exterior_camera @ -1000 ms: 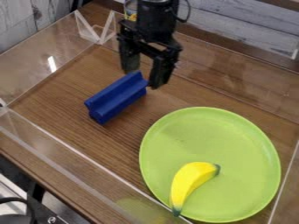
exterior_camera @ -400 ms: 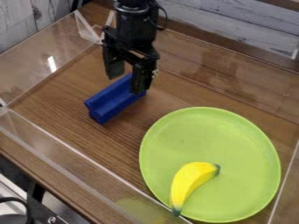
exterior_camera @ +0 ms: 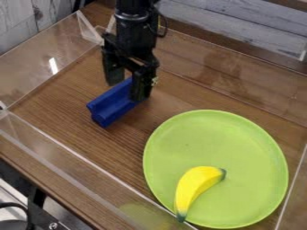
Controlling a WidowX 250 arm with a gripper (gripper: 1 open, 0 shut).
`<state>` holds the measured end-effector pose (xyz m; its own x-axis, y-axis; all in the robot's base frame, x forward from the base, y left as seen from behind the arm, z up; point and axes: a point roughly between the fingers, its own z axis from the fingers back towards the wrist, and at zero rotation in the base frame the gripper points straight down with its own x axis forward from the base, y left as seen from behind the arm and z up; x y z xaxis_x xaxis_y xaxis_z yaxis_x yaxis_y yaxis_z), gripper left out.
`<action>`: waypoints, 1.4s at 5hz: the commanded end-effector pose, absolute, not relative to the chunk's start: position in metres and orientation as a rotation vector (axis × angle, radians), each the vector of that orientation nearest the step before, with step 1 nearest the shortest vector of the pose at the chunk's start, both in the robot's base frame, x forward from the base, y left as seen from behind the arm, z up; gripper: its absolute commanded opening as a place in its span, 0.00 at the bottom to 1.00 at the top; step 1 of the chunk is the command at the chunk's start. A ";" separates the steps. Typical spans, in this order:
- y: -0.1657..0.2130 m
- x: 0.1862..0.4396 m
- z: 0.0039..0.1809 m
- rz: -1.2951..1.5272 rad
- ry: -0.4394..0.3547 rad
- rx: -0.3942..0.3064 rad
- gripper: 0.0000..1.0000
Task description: Put the blue object in the green plate
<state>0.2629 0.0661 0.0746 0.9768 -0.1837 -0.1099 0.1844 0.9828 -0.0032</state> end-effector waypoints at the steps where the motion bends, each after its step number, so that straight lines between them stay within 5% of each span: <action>1: 0.072 0.263 0.078 -0.179 0.082 0.019 1.00; 7: 0.074 0.258 0.068 -0.165 0.072 0.015 1.00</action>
<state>0.2551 0.0703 0.0610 0.9803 -0.1715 -0.0985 0.1719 0.9851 -0.0039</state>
